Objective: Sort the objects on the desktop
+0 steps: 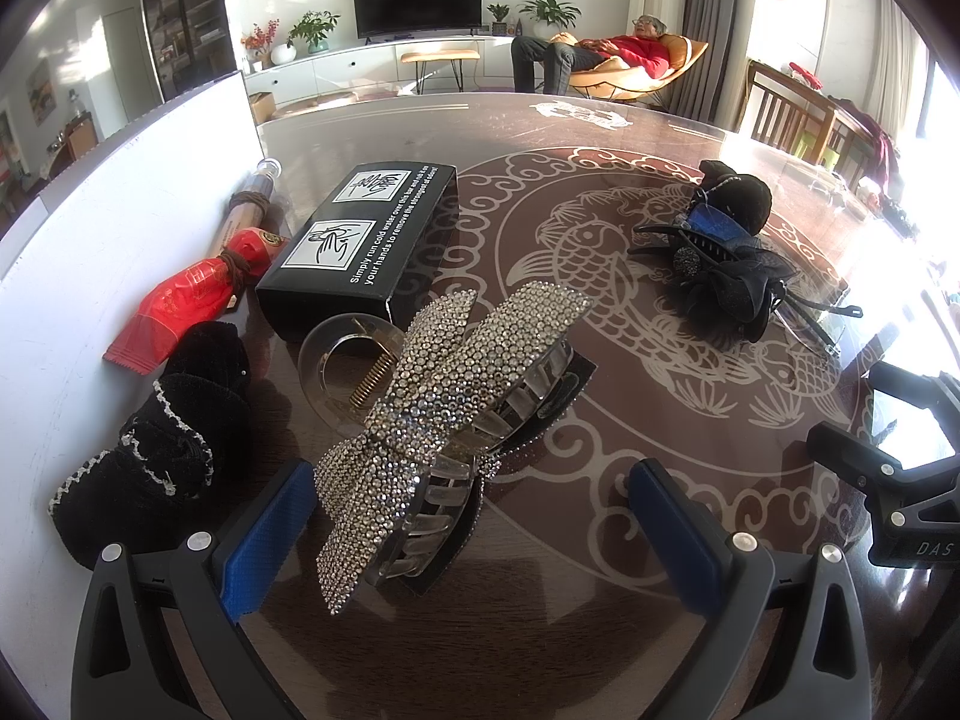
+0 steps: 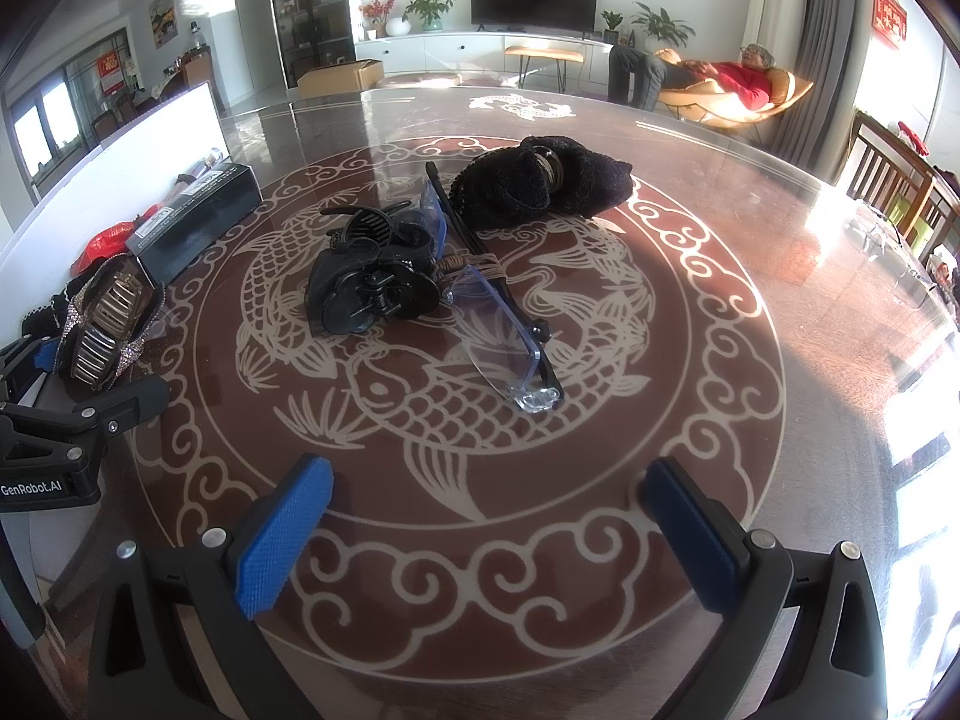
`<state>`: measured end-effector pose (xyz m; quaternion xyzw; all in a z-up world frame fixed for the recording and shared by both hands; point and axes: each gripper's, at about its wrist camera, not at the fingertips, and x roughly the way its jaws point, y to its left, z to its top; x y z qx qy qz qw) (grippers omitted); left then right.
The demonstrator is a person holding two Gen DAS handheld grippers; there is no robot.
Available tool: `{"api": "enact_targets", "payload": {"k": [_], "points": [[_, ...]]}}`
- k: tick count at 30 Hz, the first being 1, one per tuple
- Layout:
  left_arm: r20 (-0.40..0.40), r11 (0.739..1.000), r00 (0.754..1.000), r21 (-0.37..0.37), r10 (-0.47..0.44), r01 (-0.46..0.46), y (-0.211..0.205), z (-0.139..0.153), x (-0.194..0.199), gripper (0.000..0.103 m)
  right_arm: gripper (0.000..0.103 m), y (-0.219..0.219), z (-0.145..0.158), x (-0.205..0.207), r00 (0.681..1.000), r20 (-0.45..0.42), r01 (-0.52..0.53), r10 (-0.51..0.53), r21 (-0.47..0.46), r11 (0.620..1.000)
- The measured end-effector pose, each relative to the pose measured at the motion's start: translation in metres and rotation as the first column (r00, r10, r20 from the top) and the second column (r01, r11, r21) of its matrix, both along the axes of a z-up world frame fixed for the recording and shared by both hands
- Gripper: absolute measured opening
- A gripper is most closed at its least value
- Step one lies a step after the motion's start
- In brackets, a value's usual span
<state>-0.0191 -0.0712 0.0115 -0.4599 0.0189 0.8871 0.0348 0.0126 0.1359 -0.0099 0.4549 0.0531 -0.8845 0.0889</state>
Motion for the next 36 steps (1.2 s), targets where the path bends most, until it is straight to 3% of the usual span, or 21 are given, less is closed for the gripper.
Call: {"api": "enact_targets", "payload": {"k": [24, 26, 27, 29, 31, 36], "points": [[0.000, 1.000, 1.000, 0.000, 0.000, 0.000, 0.000, 0.000, 0.000, 0.103, 0.103, 0.000, 0.000, 0.000, 1.000, 0.000, -0.001, 0.001, -0.001, 1.000], [0.054, 1.000, 0.999, -0.002, -0.006, 0.006, 0.000, 0.002, 0.002, 0.103, 0.103, 0.000, 0.003, -0.002, 0.995, 0.036, -0.089, 0.089, -0.023, 0.996], [0.080, 1.000, 0.996, 0.004, -0.026, 0.025, -0.001, 0.003, 0.006, 0.103, 0.103, 0.005, 0.007, 0.000, 0.985, 0.041, -0.160, 0.165, -0.098, 0.982], [0.079, 0.992, 0.993, 0.103, -0.083, 0.075, -0.012, 0.011, 0.025, 0.103, 0.103, 0.018, 0.021, -0.001, 0.970, 0.021, -0.232, 0.242, -0.212, 0.949], [0.054, 0.973, 0.991, 0.205, -0.122, 0.108, -0.028, 0.022, 0.047, 0.103, 0.103, 0.016, 0.034, -0.012, 0.955, 0.019, -0.285, 0.296, -0.223, 0.932], [0.063, 0.985, 0.990, 0.121, -0.129, 0.121, -0.043, 0.044, 0.072, 0.103, 0.103, -0.024, 0.028, -0.071, 0.926, 0.091, -0.351, 0.365, -0.140, 0.926]]}}
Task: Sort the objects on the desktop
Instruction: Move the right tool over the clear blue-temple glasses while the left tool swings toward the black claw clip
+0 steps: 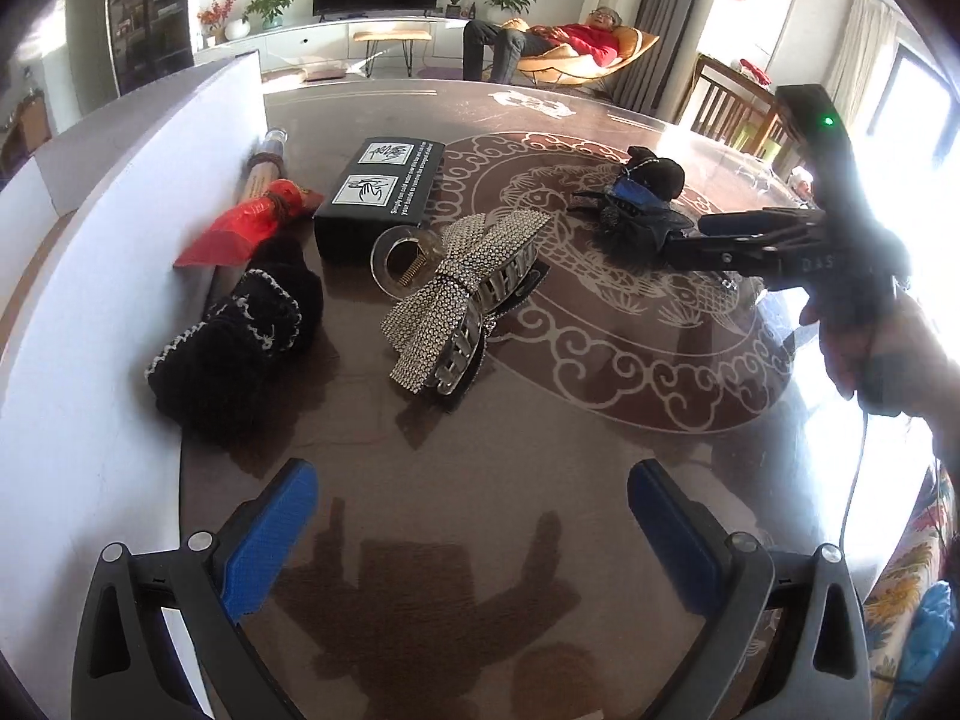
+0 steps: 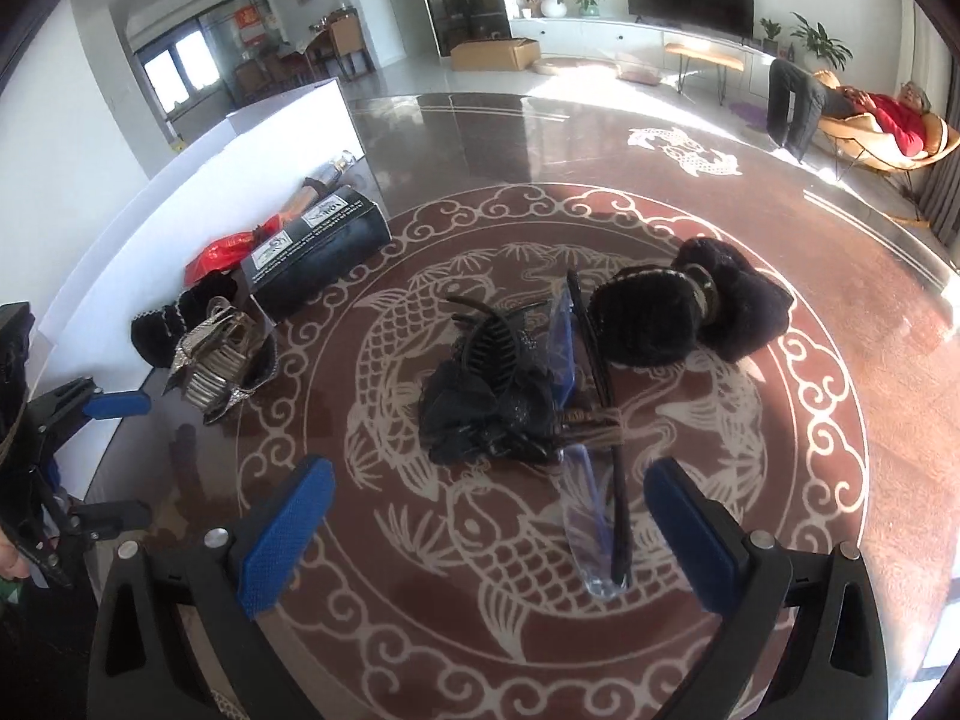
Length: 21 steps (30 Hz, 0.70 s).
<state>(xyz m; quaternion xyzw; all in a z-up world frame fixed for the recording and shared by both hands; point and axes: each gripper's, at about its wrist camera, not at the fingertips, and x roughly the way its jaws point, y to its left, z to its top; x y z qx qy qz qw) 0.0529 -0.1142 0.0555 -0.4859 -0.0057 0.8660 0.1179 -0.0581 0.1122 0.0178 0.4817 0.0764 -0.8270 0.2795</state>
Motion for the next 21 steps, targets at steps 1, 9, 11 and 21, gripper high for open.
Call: {"api": "enact_targets", "payload": {"k": [1, 9, 11, 21], "points": [[-0.007, 1.000, 1.000, -0.021, -0.009, 0.009, 0.001, 0.000, 0.000, 0.103, 0.103, -0.007, -0.006, -0.010, 1.000, 0.021, -0.007, 0.006, 0.014, 1.000], [0.009, 1.000, 1.000, 0.008, 0.011, -0.011, 0.000, -0.018, -0.006, 0.103, 0.068, 0.006, -0.013, 0.010, 0.997, 0.041, -0.066, 0.068, -0.042, 0.997], [0.015, 1.000, 1.000, 0.007, -0.005, 0.005, 0.008, -0.027, -0.004, 0.103, 0.069, 0.022, -0.010, 0.036, 0.991, 0.064, -0.115, 0.119, -0.062, 0.991], [0.032, 0.999, 0.999, 0.039, -0.026, 0.025, 0.020, -0.035, 0.016, 0.103, 0.096, 0.096, 0.001, 0.098, 0.990, -0.035, -0.134, 0.135, 0.031, 0.990]]}}
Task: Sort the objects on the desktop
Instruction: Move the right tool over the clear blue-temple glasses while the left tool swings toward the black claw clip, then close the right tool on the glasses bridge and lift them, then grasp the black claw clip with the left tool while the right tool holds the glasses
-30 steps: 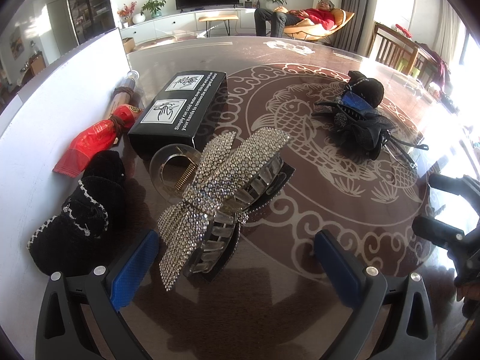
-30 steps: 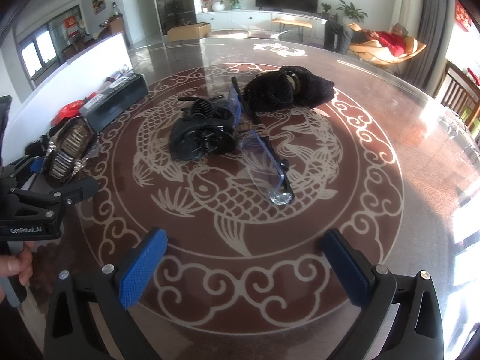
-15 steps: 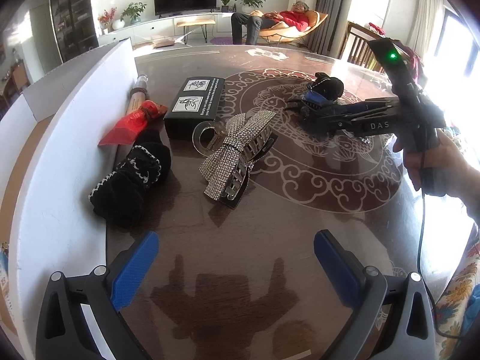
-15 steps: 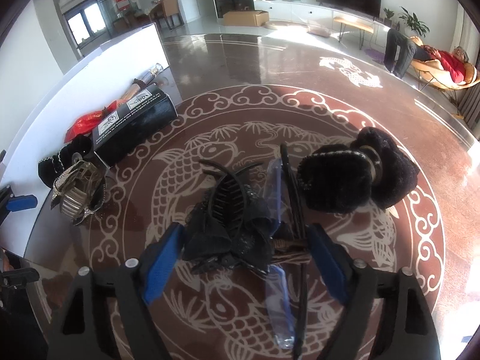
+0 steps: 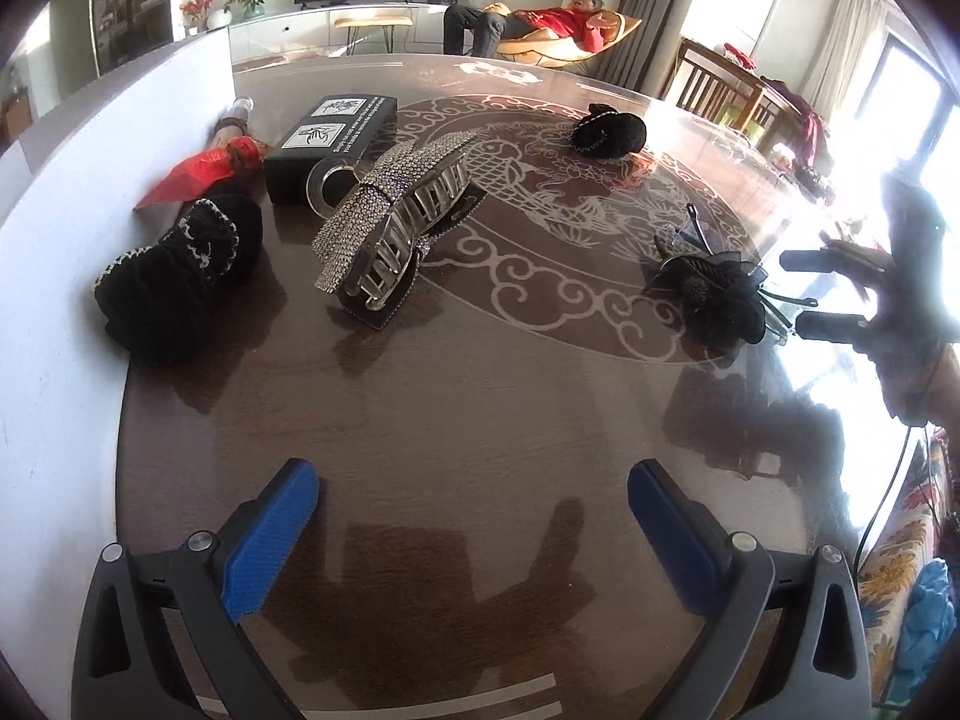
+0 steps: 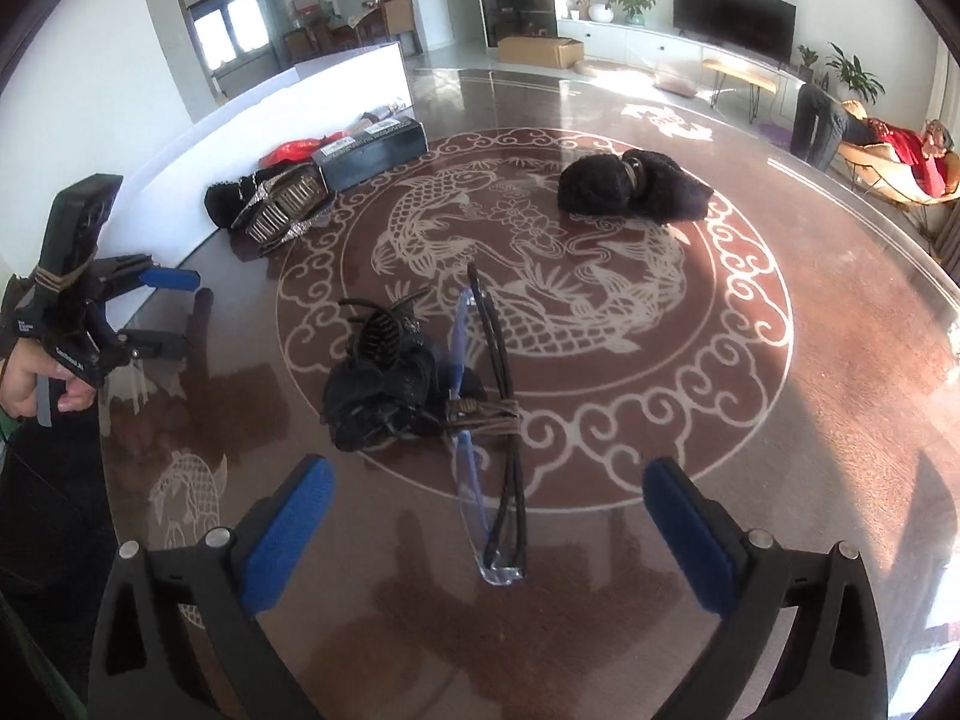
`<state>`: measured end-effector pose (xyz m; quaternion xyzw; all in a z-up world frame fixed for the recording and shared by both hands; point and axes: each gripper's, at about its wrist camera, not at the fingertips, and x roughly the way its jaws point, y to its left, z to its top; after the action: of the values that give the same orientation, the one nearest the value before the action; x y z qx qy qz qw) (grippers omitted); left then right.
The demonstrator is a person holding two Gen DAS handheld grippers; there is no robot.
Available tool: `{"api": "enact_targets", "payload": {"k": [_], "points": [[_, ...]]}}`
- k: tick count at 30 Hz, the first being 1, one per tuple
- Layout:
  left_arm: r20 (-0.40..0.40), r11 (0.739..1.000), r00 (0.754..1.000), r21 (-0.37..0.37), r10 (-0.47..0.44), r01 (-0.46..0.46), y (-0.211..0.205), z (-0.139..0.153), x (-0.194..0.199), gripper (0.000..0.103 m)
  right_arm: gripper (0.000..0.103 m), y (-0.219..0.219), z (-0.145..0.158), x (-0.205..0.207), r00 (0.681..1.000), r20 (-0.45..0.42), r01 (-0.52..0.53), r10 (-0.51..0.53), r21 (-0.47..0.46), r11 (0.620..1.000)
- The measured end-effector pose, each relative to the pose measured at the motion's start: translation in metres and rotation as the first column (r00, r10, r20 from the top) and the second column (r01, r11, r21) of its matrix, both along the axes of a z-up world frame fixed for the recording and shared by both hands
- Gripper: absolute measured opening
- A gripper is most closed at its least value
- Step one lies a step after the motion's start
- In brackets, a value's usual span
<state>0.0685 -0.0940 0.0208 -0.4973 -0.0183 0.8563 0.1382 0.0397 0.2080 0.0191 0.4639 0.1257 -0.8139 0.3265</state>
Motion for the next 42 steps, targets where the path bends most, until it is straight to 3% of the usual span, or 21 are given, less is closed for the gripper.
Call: {"api": "enact_targets", "payload": {"k": [1, 5, 6, 8, 10, 13, 15, 18, 19, 21, 23, 28, 29, 32, 36, 37, 39, 40, 41, 42], "points": [[-0.005, 1.000, 1.000, 0.009, 0.004, -0.004, 0.001, 0.002, 0.003, 0.103, 0.090, 0.001, -0.002, -0.002, 1.000, -0.013, 0.002, -0.002, 0.026, 1.000], [-0.019, 0.999, 1.000, 0.053, 0.007, -0.006, 0.011, 0.007, 0.014, 0.103, 0.089, -0.003, -0.012, -0.011, 0.998, -0.056, 0.020, -0.014, 0.114, 0.993], [-0.017, 0.999, 1.000, 0.054, 0.005, -0.004, 0.013, 0.007, 0.016, 0.103, 0.089, -0.010, -0.016, -0.014, 0.998, -0.058, 0.017, -0.011, 0.112, 0.994], [-0.009, 0.999, 1.000, 0.045, -0.001, 0.002, 0.016, 0.006, 0.019, 0.103, 0.075, -0.028, -0.021, -0.016, 0.998, -0.064, -0.001, 0.007, 0.100, 0.995], [-0.004, 1.000, 1.000, 0.028, -0.002, 0.002, 0.018, 0.005, 0.021, 0.103, 0.070, -0.049, -0.019, -0.011, 0.997, -0.062, -0.039, 0.042, 0.044, 0.998], [-0.003, 0.999, 1.000, 0.033, 0.006, -0.006, 0.014, 0.006, 0.025, 0.103, 0.066, -0.077, -0.017, 0.003, 0.991, -0.047, -0.122, 0.122, 0.009, 0.993], [0.005, 0.998, 1.000, 0.057, 0.013, -0.013, 0.013, 0.007, 0.026, 0.103, 0.066, -0.082, -0.020, 0.008, 0.988, -0.087, -0.121, 0.125, 0.049, 0.991], [0.034, 0.993, 0.999, 0.121, -0.001, -0.003, 0.022, 0.006, 0.021, 0.103, 0.065, -0.065, -0.022, 0.003, 0.993, -0.100, -0.056, 0.062, 0.055, 0.997], [0.037, 0.991, 0.999, 0.137, -0.008, 0.003, 0.028, 0.006, 0.018, 0.103, 0.060, -0.056, -0.022, 0.001, 0.994, -0.101, -0.024, 0.030, 0.055, 0.998], [0.030, 0.988, 0.999, 0.154, -0.019, 0.015, 0.045, 0.006, 0.010, 0.103, 0.042, -0.038, -0.019, -0.001, 0.993, -0.111, 0.042, -0.036, 0.047, 0.998], [0.021, 0.987, 1.000, 0.159, -0.016, 0.012, 0.063, 0.007, -0.003, 0.103, 0.036, -0.019, -0.019, -0.005, 0.988, -0.112, 0.113, -0.108, 0.042, 0.993], [0.002, 0.989, 1.000, 0.150, 0.006, -0.007, 0.108, 0.007, -0.046, 0.103, 0.040, 0.000, -0.018, 0.003, 0.975, -0.144, 0.172, -0.167, 0.021, 0.985], [0.006, 0.993, 1.000, 0.117, 0.016, -0.016, 0.117, 0.004, -0.055, 0.103, 0.045, 0.002, -0.018, 0.002, 0.973, -0.145, 0.186, -0.181, 0.022, 0.982], [0.008, 0.997, 0.997, -0.005, 0.072, -0.072, 0.133, -0.008, -0.078, 0.103, 0.046, 0.011, -0.017, -0.004, 0.961, -0.137, 0.244, -0.241, 0.005, 0.970], [-0.005, 0.973, 0.989, -0.182, 0.147, -0.145, 0.148, -0.017, -0.098, 0.103, 0.046, 0.023, -0.017, -0.008, 0.943, -0.108, 0.310, -0.313, -0.049, 0.950], [-0.008, 0.975, 0.990, -0.173, 0.143, -0.142, 0.148, -0.016, -0.098, 0.103, 0.046, 0.025, -0.016, -0.009, 0.941, -0.104, 0.318, -0.323, -0.060, 0.946], [-0.016, 0.979, 0.993, -0.169, 0.113, -0.114, 0.145, -0.017, -0.095, 0.103, 0.057, 0.028, -0.015, -0.008, 0.937, -0.102, 0.327, -0.334, -0.079, 0.942], [-0.039, 0.981, 0.996, -0.171, 0.084, -0.090, 0.142, -0.015, -0.090, 0.091, 0.072, 0.030, -0.013, -0.007, 0.936, -0.105, 0.326, -0.335, -0.093, 0.941], [-0.080, 0.985, 0.995, -0.159, 0.051, -0.063, 0.138, -0.011, -0.082, 0.059, 0.084, 0.031, -0.011, -0.006, 0.936, -0.111, 0.322, -0.334, -0.112, 0.940], [-0.098, 0.984, 0.995, -0.175, 0.030, -0.046, 0.134, -0.008, -0.076, 0.050, 0.086, 0.033, -0.009, -0.004, 0.935, -0.119, 0.318, -0.333, -0.129, 0.939]]}}
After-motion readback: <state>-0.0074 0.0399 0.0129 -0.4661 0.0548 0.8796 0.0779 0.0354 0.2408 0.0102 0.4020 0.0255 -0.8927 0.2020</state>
